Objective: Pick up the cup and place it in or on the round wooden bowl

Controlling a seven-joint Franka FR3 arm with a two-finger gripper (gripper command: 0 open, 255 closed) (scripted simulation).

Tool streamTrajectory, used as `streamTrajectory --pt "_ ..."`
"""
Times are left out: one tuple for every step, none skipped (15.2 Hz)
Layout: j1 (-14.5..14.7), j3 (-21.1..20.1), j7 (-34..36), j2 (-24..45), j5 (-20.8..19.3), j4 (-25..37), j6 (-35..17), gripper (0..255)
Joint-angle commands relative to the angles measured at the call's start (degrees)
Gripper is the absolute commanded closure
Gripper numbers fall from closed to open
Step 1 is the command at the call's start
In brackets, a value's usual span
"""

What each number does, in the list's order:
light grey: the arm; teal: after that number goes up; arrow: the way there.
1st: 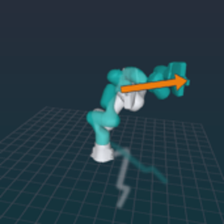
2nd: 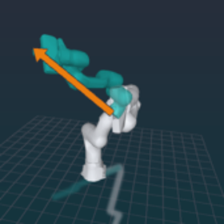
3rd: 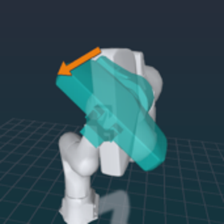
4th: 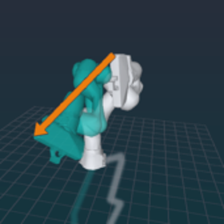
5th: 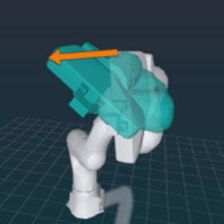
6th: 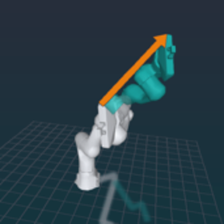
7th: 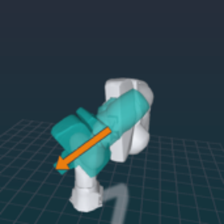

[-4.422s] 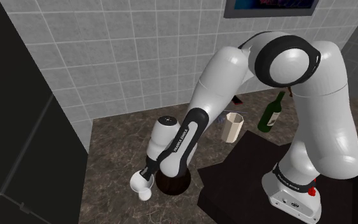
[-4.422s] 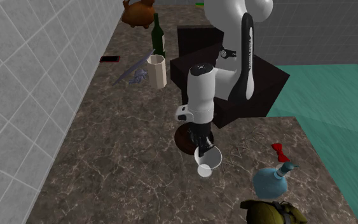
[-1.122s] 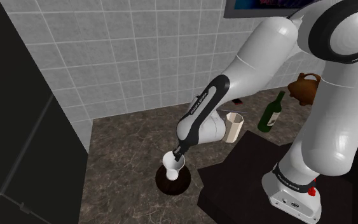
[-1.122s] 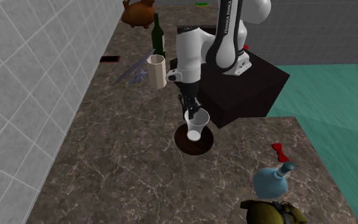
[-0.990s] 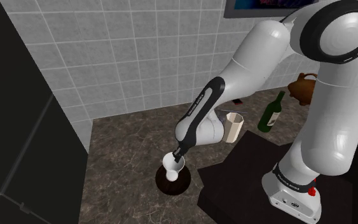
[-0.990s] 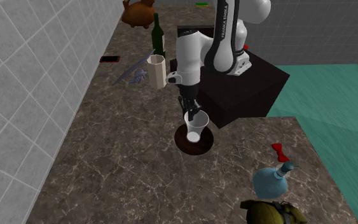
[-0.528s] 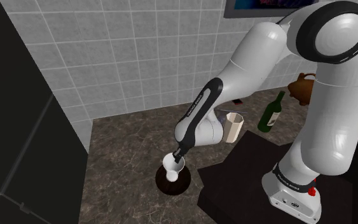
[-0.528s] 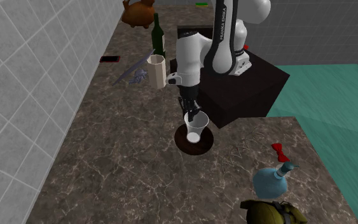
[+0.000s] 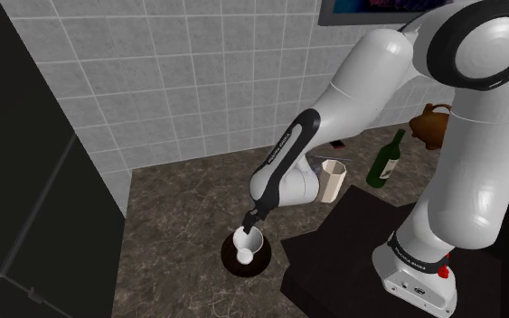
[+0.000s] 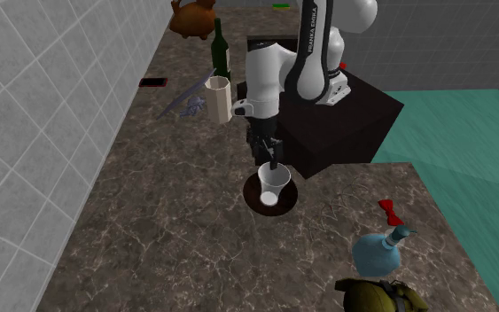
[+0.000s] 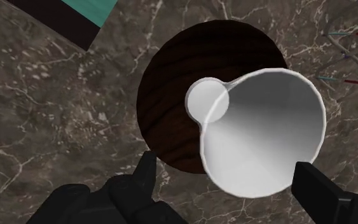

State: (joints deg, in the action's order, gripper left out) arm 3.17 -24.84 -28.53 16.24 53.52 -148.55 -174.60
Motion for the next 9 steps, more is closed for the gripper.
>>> streamTrajectory --pt "1.2 2.1 3.1 -4.8 -2.8 -1.9 3.3 0" --pt "1.6 3.2 5.0 -7.7 -4.7 -3.0 5.4 0" --pt "1.6 3.8 6.4 -10.0 -6.2 -3.9 7.0 0" --pt "1.4 3.6 6.5 -10.0 -6.3 -3.9 7.0 0" --pt "1.4 3.6 6.5 -10.0 -6.3 -3.9 7.0 0" --pt "1.4 3.6 6.5 -10.0 -6.3 -3.9 7.0 0" --pt "1.4 3.6 6.5 -10.0 -6.3 -3.9 7.0 0" --pt "1.4 3.6 6.5 -10.0 -6.3 -3.9 7.0 0" --pt "1.4 3.6 6.5 -10.0 -6.3 -3.9 7.0 0"
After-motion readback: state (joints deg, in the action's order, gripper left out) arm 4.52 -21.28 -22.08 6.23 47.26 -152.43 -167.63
